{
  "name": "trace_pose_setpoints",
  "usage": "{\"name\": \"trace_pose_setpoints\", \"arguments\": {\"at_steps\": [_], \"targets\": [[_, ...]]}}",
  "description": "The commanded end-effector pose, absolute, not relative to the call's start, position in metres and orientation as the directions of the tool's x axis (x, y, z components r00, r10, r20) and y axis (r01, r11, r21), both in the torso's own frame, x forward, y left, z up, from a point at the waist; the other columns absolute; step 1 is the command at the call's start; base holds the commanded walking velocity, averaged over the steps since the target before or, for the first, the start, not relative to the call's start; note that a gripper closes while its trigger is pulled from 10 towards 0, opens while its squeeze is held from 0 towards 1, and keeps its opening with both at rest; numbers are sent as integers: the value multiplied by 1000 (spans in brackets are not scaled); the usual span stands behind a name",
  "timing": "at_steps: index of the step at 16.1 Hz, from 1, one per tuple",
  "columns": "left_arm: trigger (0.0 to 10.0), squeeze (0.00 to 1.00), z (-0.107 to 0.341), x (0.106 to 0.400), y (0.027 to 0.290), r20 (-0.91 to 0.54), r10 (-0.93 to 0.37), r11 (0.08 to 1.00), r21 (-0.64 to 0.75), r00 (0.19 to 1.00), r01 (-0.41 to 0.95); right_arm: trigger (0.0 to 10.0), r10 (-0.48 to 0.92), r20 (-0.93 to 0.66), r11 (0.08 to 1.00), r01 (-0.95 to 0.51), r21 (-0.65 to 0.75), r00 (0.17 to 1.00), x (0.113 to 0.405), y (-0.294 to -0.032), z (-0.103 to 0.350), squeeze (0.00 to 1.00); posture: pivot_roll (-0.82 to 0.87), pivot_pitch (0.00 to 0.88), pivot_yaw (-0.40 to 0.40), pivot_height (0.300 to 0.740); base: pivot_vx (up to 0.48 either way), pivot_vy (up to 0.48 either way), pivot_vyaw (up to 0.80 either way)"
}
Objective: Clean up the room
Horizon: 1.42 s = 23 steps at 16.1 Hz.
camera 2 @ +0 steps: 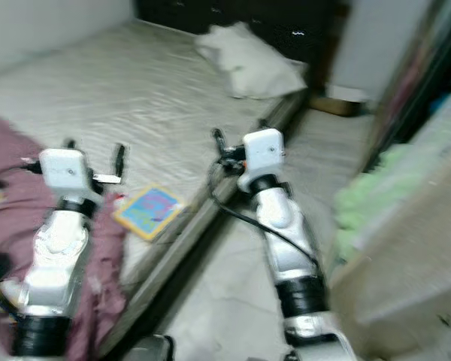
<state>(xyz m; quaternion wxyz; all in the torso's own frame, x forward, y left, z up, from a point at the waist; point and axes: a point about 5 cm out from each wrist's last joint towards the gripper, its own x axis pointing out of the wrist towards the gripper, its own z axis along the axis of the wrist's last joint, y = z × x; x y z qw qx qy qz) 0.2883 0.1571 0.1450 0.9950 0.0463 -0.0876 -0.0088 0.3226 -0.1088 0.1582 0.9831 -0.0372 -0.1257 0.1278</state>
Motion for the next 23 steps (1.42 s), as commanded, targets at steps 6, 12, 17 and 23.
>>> {"name": "trace_pose_setpoints", "arguments": {"at_steps": [6,12,17,23], "targets": [[10000,0,145,292,159,174,-25,996,92,984,9,10000,264,246,964,-249,-91,932,323,-108,159,0,55,0,-52,740,0,0,800],[10000,0,146,294,159,176,-20,996,89,984,4,10000,265,251,964,-249,-94,931,324,-107,160,0,51,0,-51,740,0,0,800],[10000,0,146,295,158,177,-19,997,83,984,5,10000,271,258,962,-253,-101,927,325,-106,161,0,47,0,-52,740,0,0,800],[10000,0,143,293,163,167,-1,997,80,986,-12,10000,262,256,964,-244,-101,930,325,-107,160,0,47,0,-52,740,0,0,800]]}}
